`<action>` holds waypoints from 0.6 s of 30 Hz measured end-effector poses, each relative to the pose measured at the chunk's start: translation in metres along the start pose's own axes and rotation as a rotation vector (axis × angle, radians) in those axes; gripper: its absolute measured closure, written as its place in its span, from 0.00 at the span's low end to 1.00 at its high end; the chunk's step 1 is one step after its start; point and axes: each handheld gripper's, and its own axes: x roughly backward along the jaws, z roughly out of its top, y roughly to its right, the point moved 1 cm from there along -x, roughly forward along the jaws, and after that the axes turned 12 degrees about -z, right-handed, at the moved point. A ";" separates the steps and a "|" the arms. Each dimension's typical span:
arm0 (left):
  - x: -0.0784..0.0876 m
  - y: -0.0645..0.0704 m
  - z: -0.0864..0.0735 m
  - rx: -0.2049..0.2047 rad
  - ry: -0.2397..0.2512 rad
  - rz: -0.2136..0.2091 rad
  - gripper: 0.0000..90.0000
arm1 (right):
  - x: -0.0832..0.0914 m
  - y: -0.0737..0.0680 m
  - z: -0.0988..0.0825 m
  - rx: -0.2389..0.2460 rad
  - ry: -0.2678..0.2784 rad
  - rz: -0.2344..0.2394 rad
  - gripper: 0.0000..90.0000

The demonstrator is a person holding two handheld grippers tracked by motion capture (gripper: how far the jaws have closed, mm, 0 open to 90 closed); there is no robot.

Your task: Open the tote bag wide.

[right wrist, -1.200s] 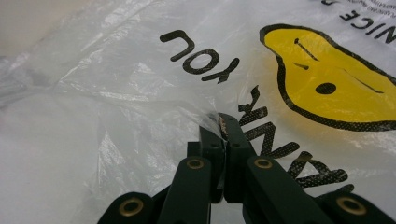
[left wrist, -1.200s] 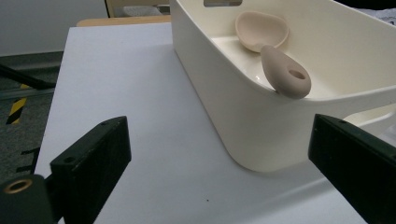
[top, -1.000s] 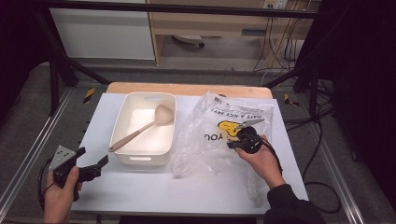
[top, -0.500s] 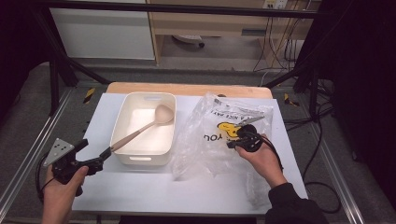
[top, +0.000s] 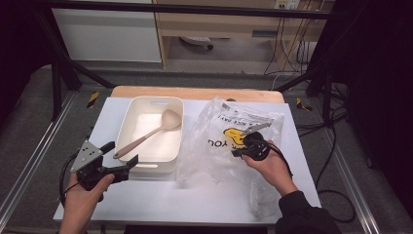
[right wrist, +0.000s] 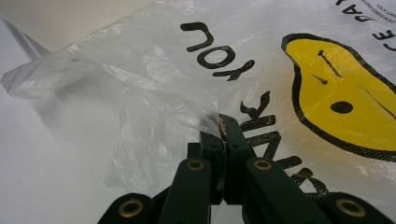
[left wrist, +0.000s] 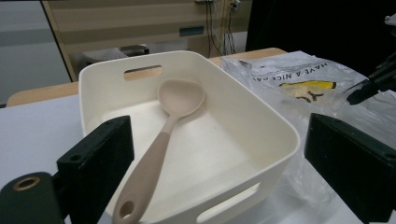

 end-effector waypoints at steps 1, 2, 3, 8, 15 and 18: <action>-0.002 0.002 0.000 -0.007 -0.003 -0.002 0.09 | 0.001 0.000 -0.001 0.009 0.016 0.015 1.00; -0.004 0.004 0.000 -0.009 -0.006 -0.006 0.09 | 0.001 0.000 -0.001 0.009 0.016 0.015 1.00; -0.006 0.005 0.000 -0.008 -0.008 -0.017 0.09 | 0.001 0.001 -0.002 0.016 0.023 0.031 1.00; -0.013 0.010 -0.002 -0.008 -0.018 -0.036 0.09 | 0.001 0.000 -0.005 0.045 0.032 0.064 1.00; -0.022 0.022 -0.001 -0.030 -0.038 -0.070 0.09 | 0.000 0.002 -0.011 0.095 0.078 0.123 1.00; -0.027 0.026 -0.002 -0.035 -0.048 -0.078 0.09 | -0.002 0.003 -0.015 0.093 0.079 0.087 1.00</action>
